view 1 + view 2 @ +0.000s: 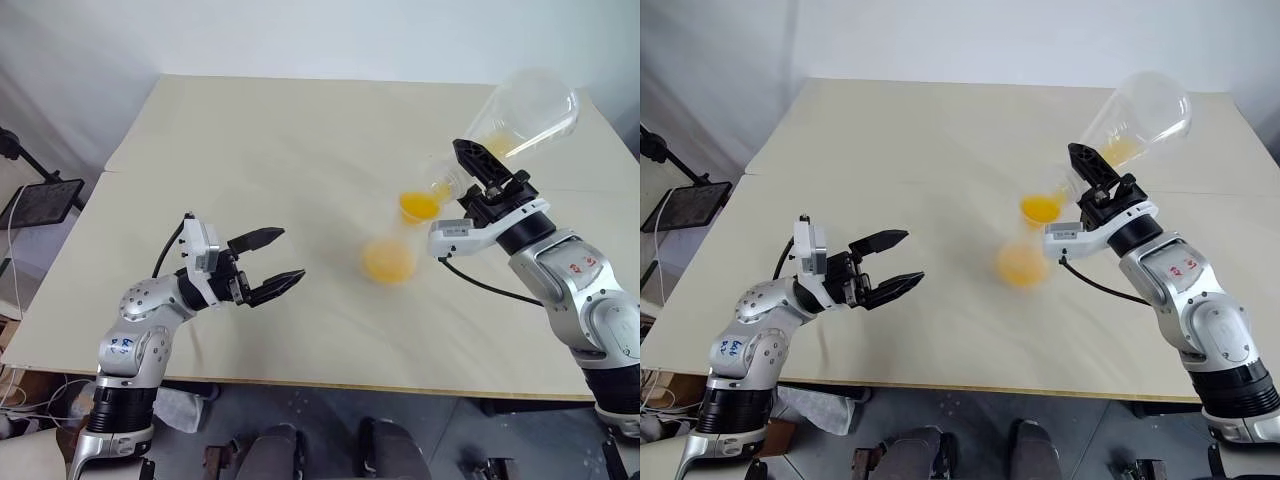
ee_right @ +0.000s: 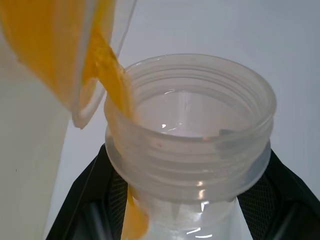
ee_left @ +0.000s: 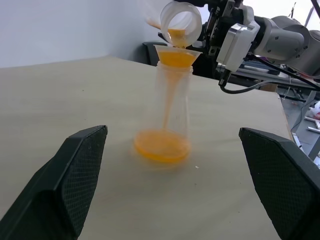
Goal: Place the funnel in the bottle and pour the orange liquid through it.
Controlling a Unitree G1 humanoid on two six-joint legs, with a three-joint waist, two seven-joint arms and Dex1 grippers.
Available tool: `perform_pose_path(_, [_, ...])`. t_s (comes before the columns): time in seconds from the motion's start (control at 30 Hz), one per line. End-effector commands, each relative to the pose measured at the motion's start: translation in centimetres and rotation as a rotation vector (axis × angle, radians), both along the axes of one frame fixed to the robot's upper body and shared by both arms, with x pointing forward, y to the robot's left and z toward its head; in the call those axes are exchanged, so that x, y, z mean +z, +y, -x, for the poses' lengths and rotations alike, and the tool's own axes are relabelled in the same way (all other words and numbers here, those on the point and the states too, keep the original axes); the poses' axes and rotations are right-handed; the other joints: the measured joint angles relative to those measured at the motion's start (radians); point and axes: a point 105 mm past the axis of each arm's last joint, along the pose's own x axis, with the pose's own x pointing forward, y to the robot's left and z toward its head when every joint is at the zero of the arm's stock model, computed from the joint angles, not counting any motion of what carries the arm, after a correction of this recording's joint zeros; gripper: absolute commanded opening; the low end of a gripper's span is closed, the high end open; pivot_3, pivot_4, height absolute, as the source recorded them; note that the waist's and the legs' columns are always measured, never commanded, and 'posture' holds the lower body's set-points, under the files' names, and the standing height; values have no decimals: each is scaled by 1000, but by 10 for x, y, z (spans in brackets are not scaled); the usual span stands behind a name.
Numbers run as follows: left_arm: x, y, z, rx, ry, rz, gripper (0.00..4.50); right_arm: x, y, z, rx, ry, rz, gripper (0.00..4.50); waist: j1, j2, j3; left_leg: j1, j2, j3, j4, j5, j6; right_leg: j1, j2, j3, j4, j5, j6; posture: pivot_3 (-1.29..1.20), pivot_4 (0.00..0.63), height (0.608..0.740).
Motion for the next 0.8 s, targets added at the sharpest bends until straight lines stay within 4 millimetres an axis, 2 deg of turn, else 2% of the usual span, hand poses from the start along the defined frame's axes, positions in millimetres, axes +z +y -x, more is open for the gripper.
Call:
perform_pose_path(0.03, [7,0,3,-4,-32,2,4500,21,-2,8,5,-75,-34,2509,0,0,0,0,0,0,0,0,0,0,0,0,0,0,0,0,150,740])
perform_pose_path(0.8, [9,2,1,4,-38,2,4500,22,5,11,23,-131,44,2509,0,0,0,0,0,0,0,0,0,0,0,0,0,0,0,0,150,740])
